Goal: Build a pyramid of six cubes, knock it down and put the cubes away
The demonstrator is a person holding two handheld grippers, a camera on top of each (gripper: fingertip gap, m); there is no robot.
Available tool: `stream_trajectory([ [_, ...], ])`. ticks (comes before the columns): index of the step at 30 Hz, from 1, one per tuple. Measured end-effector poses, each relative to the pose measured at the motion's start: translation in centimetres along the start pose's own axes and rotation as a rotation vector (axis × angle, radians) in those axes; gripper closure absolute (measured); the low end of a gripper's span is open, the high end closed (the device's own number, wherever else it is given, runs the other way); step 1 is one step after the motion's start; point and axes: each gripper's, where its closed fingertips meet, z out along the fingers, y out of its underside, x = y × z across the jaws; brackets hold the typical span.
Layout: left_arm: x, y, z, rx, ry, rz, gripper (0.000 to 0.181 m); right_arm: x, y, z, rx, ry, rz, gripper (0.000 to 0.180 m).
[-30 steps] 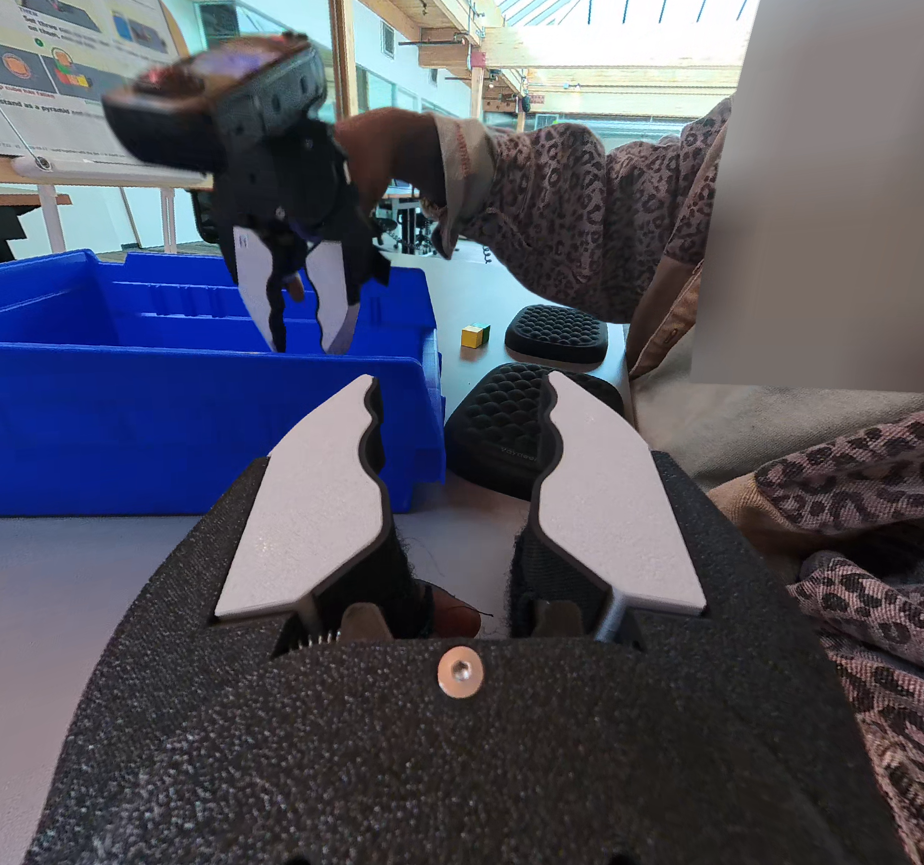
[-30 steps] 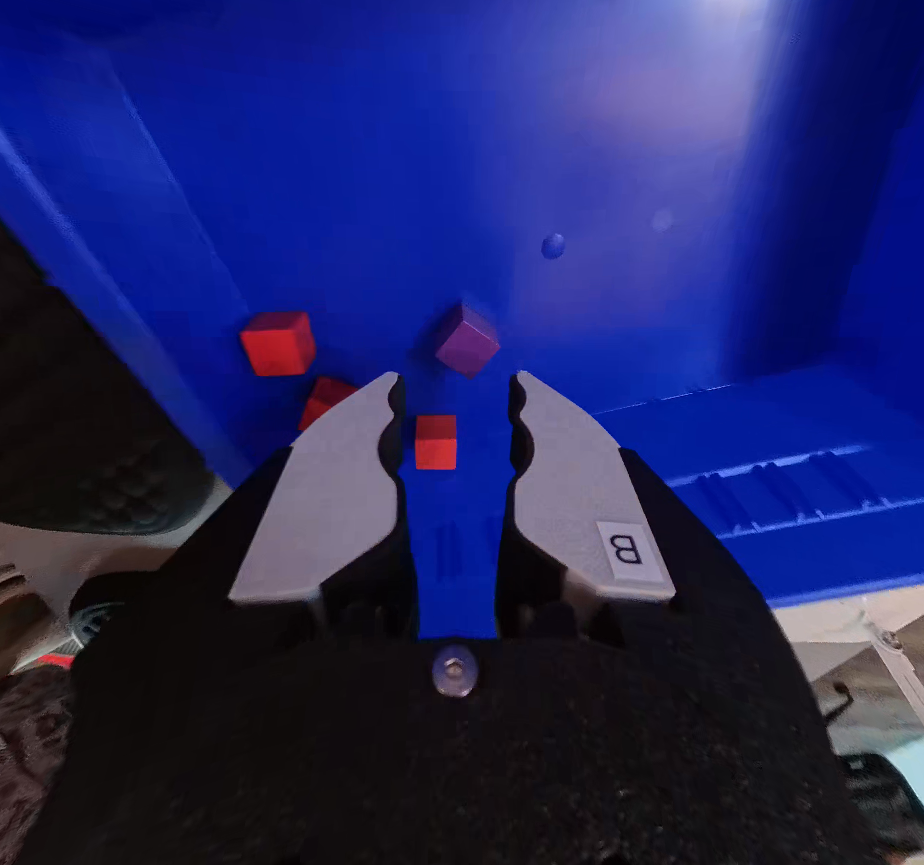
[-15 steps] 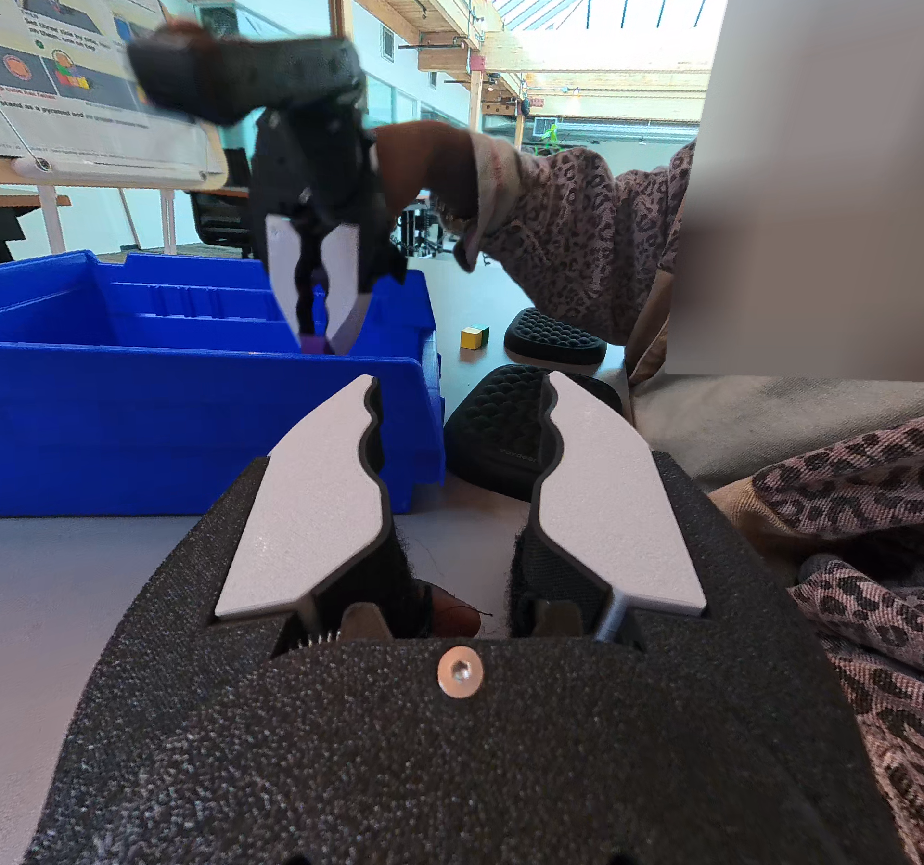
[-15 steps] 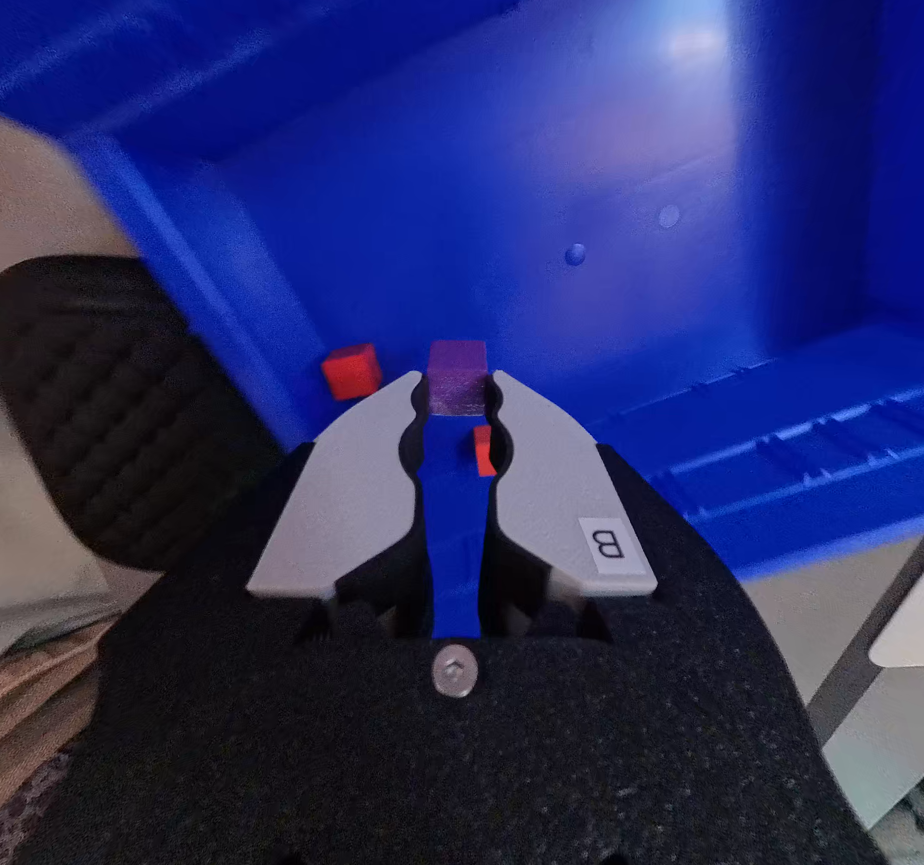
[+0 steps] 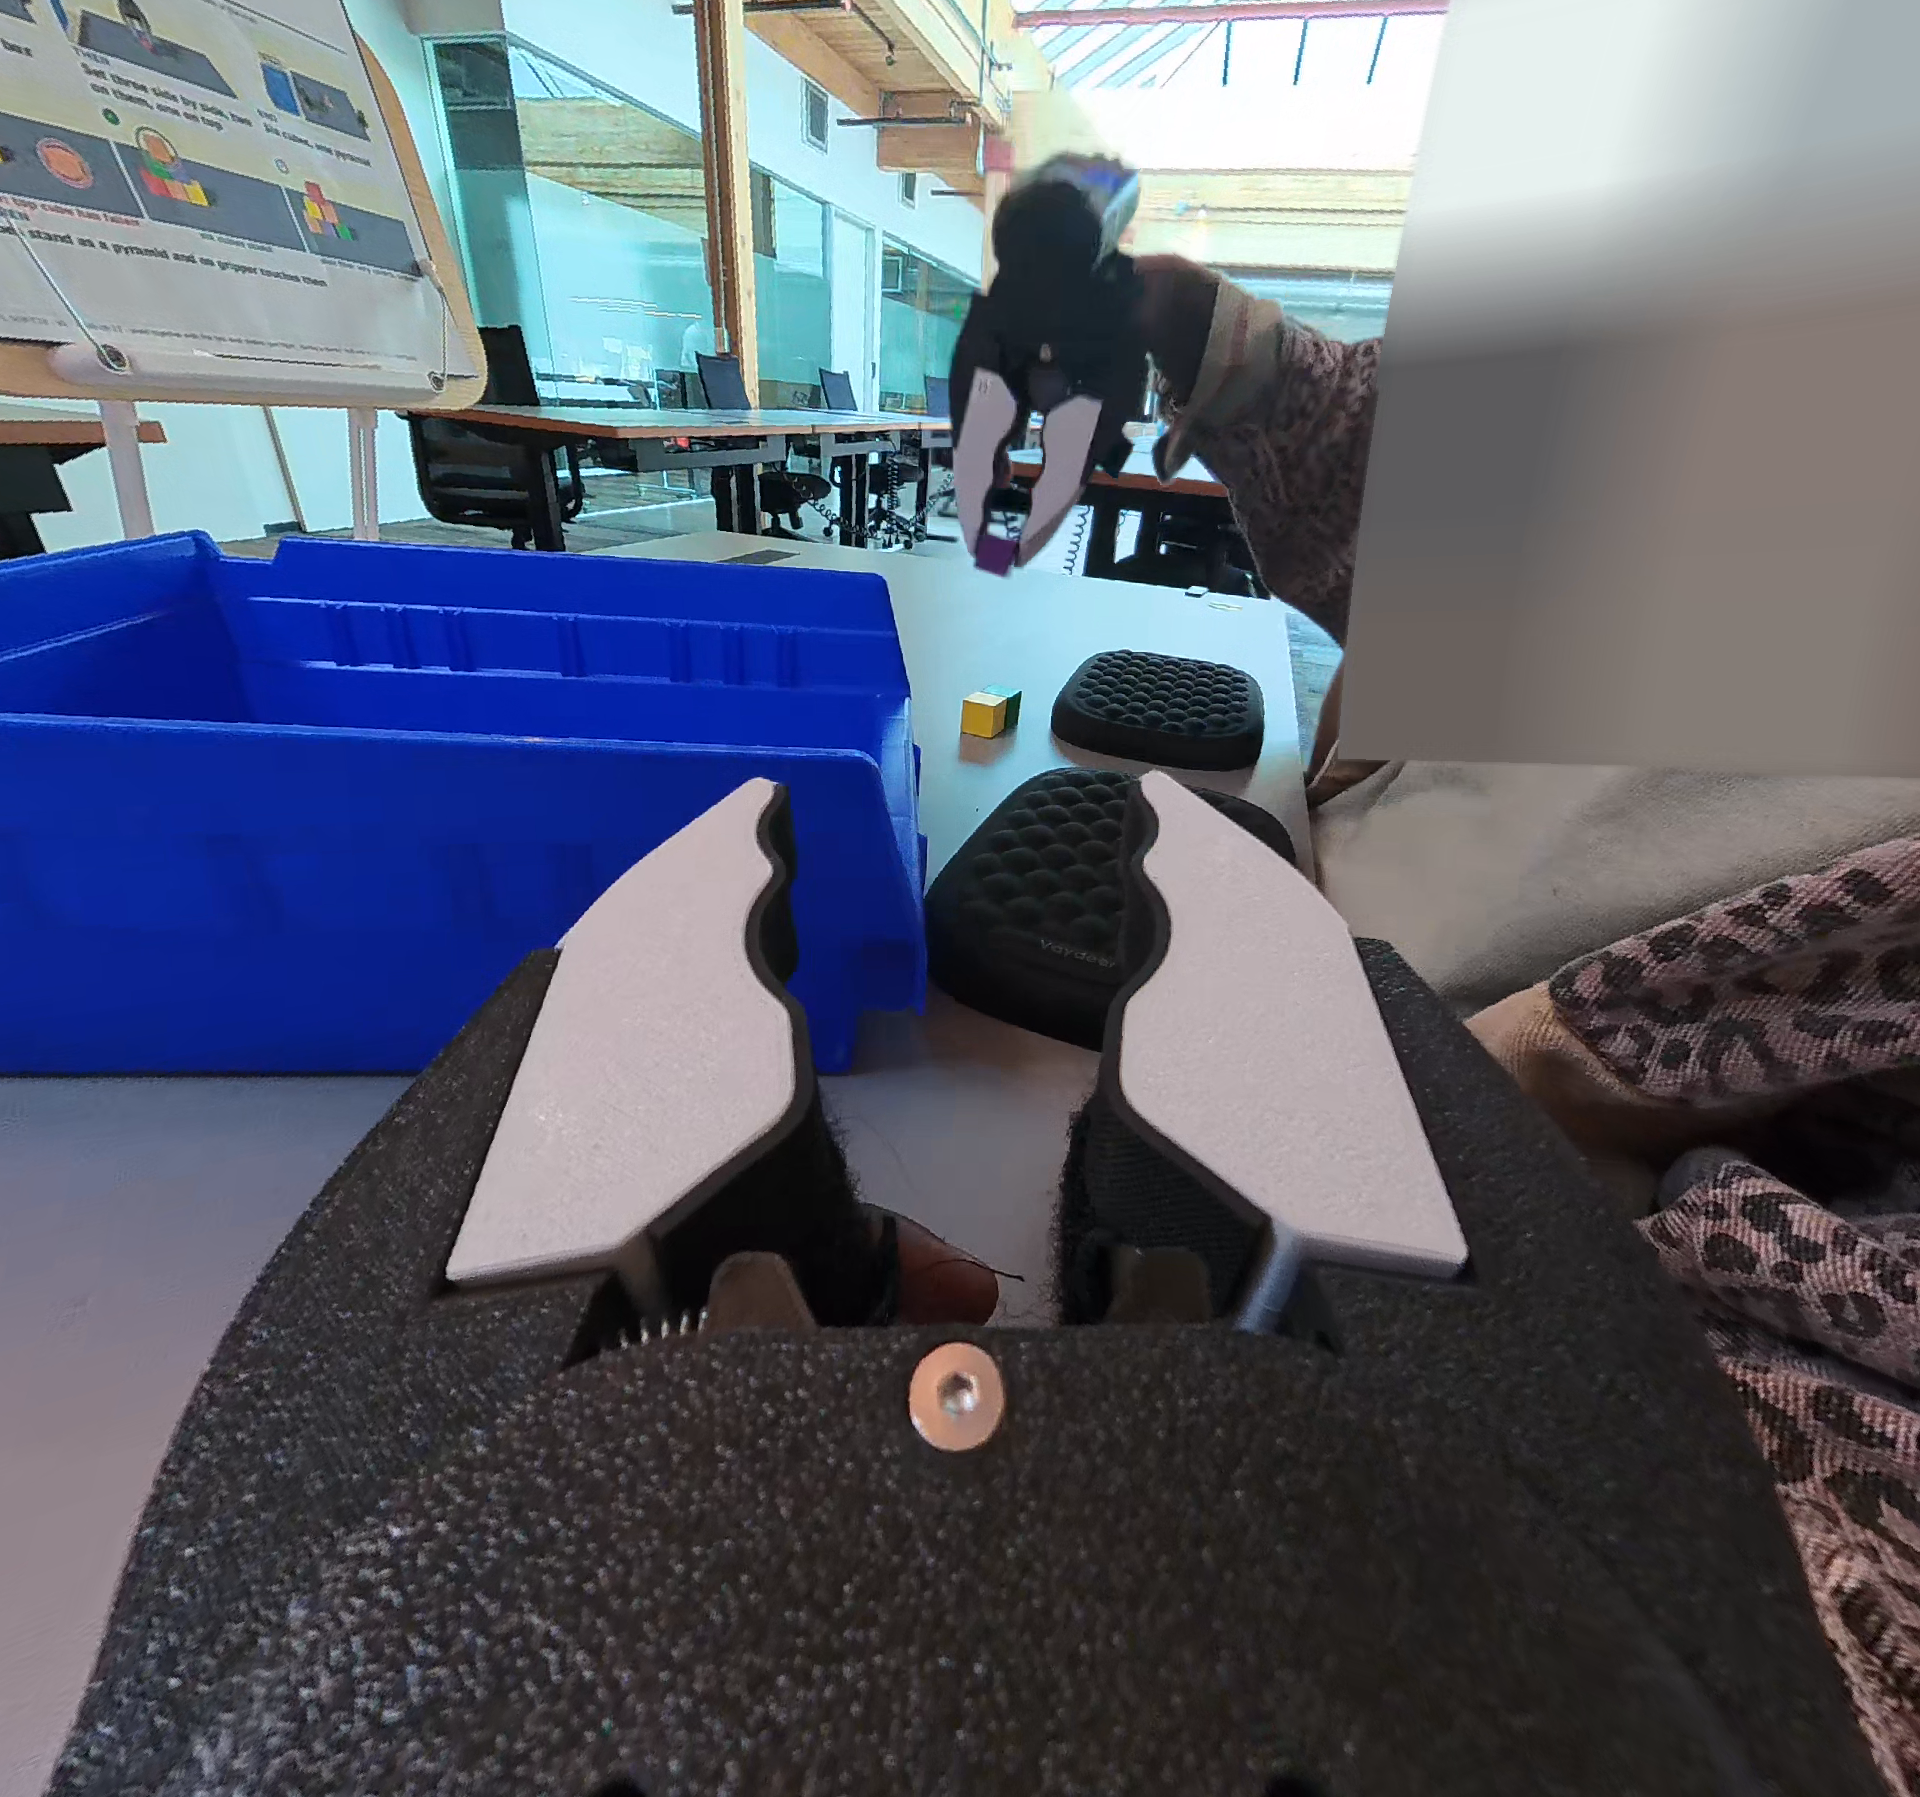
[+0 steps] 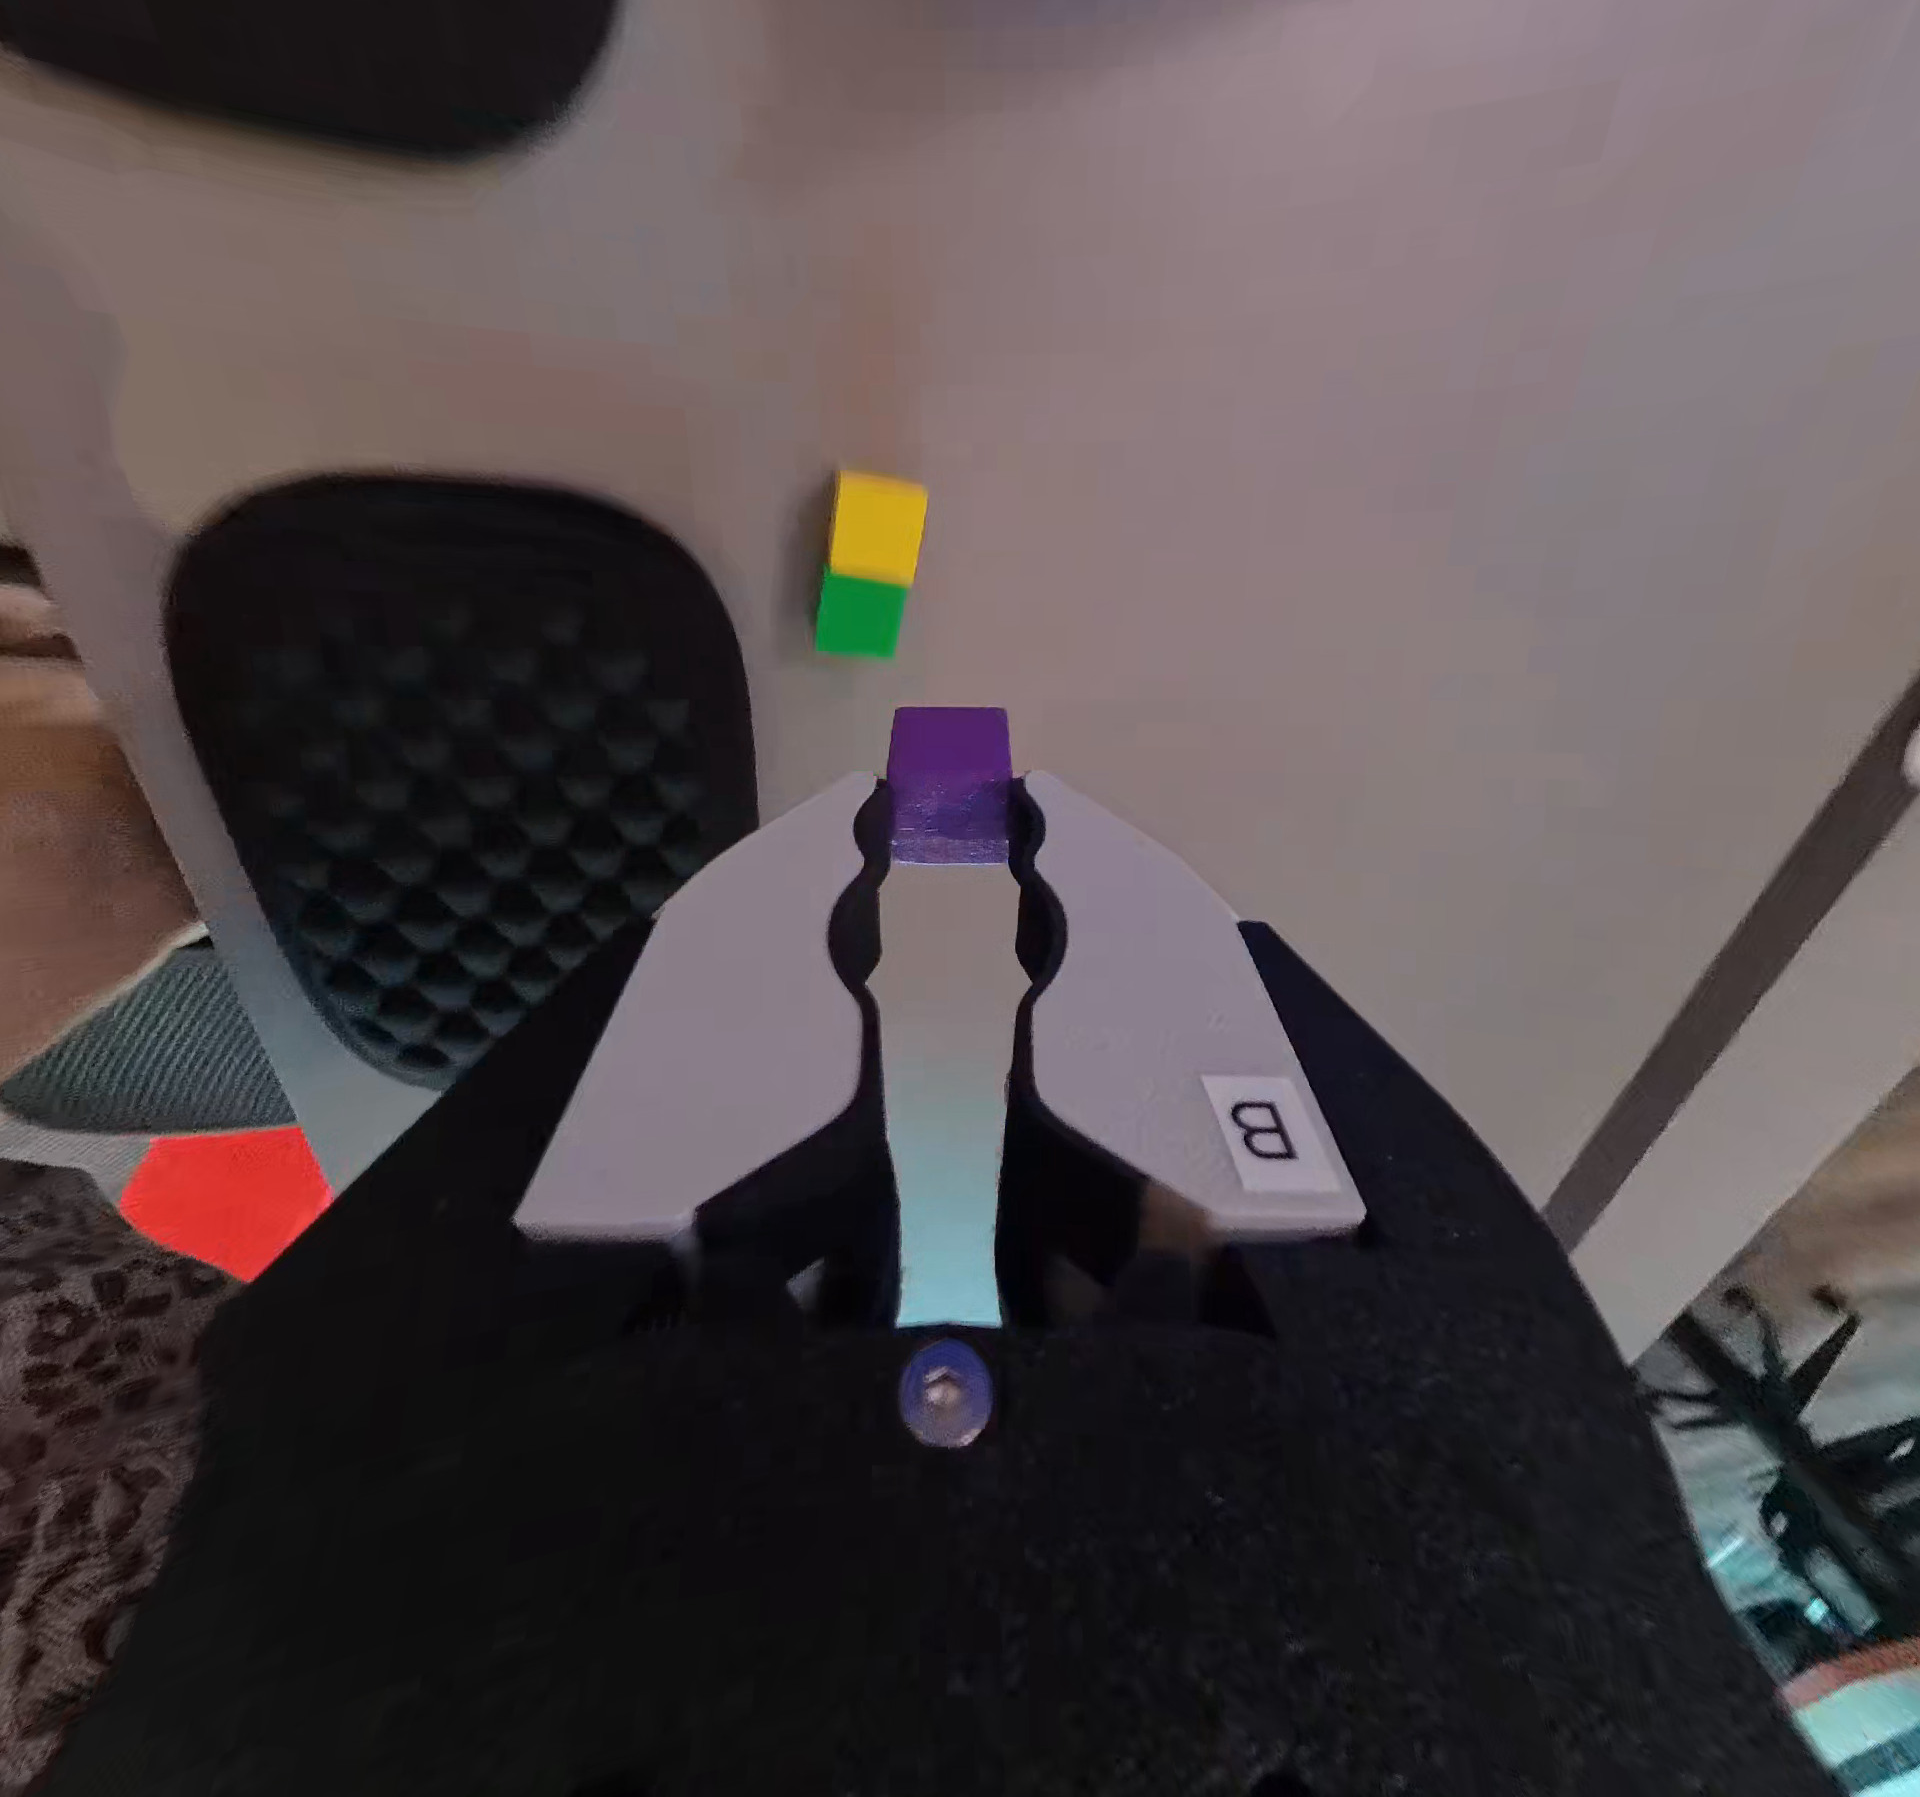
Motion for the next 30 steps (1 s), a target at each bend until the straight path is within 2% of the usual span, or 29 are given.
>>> stream_trajectory([
  [1, 0.0, 0.0, 0.0, 0.003, -0.001, 0.001, 0.12, -0.3, 1.4, 0.9, -0.028, -0.011, 0.024, 0.158],
  [4, 0.0, 0.0, 0.0, 0.003, -0.004, -0.003, 0.12, -1.1, 3.2, 3.2, -0.037, -0.054, 0.064, 0.158],
  [10, -0.2, 0.0, 0.0, 0.001, -0.006, -0.012, 0.12, -3.0, 2.6, 5.8, -0.03, -0.15, 0.092, 0.158],
  [20, -0.2, 0.0, 0.0, 0.0, -0.006, -0.014, 0.12, -3.3, 1.5, 7.6, -0.04, -0.181, 0.161, 0.159],
  [30, -0.2, 0.0, 0.0, 0.001, -0.008, -0.014, 0.12, -3.1, 1.0, 7.7, -0.027, -0.165, 0.168, 0.158],
])
